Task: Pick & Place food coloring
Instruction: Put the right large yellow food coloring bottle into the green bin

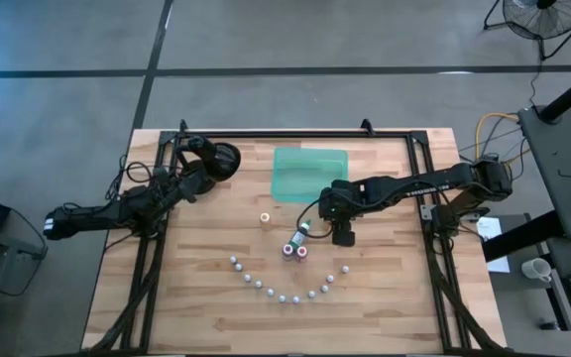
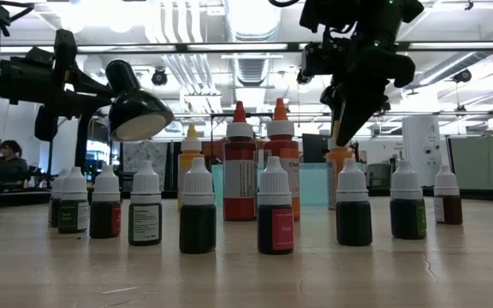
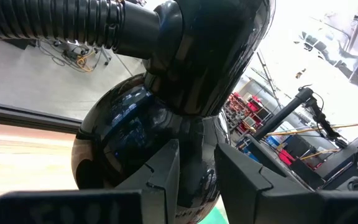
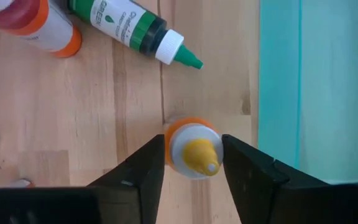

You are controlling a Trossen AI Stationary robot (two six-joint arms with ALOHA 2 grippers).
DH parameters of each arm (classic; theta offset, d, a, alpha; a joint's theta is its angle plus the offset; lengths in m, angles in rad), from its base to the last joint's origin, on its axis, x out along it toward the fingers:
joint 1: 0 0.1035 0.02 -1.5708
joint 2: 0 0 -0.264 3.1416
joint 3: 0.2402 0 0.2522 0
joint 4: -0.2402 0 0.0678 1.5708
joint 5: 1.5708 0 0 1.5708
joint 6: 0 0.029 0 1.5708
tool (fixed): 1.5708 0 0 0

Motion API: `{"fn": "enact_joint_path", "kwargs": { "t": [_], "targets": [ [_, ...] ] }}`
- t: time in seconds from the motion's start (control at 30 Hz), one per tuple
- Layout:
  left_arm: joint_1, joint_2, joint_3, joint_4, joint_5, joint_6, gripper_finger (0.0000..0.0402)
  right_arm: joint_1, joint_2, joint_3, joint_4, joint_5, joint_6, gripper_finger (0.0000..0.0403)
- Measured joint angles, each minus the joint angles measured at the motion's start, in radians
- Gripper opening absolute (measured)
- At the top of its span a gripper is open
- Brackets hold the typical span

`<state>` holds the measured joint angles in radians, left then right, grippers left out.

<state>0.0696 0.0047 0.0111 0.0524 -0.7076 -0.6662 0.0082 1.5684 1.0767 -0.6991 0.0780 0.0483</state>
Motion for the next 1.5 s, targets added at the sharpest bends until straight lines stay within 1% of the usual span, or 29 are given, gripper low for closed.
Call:
{"fn": "enact_joint_path", "kwargs": {
  "t": [0.23,0.53,0.63,0.73,0.87,0.93,1.03,1.13,1.2,1.37,1.5],
  "targets": [
    [0.0,0.0,0.0,0.0,0.0,0.0,0.0078,0.0,0.0,0.0,0.003,0.0,-0.007,0.0115],
    [0.0,0.0,0.0,0.0,0.0,0.0,0.0078,0.0,-0.001,0.002,-0.005,0.0,0.024,0.0117],
    [0.0,0.0,0.0,0.0,0.0,0.0,0.0078,-0.001,-0.005,0.024,-0.055,-0.001,0.052,0.011],
    [0.0,0.0,0.0,0.0,0.0,0.0,0.0078,-0.007,-0.018,0.078,-0.139,-0.012,0.071,0.0108],
    [0.0,0.0,0.0,0.0,0.0,0.0,0.0078,-0.03,-0.049,0.16,-0.217,-0.06,0.099,0.0107],
    [0.0,0.0,0.0,0.0,0.0,0.0,0.0078,-0.052,-0.077,0.202,-0.237,-0.06,0.108,0.0106],
    [0.0,0.0,0.0,0.0,0.0,0.0,0.0078,-0.103,-0.106,0.249,-0.237,-0.03,0.129,0.0106],
    [0.0,0.0,0.0,0.0,0.0,0.0,0.0078,-0.171,-0.114,0.267,-0.239,0.029,0.131,0.0106],
    [0.0,0.0,0.0,0.0,0.0,0.0,0.0078,-0.225,-0.113,0.267,-0.24,0.036,0.128,0.0106],
    [0.0,0.0,0.0,0.0,0.0,0.0,0.0078,-0.341,-0.062,0.224,-0.237,0.027,0.096,0.0106],
    [0.0,0.0,0.0,0.0,0.0,0.0,0.0078,-0.366,-0.007,0.202,-0.227,0.019,0.05,0.0106]
  ]
}}
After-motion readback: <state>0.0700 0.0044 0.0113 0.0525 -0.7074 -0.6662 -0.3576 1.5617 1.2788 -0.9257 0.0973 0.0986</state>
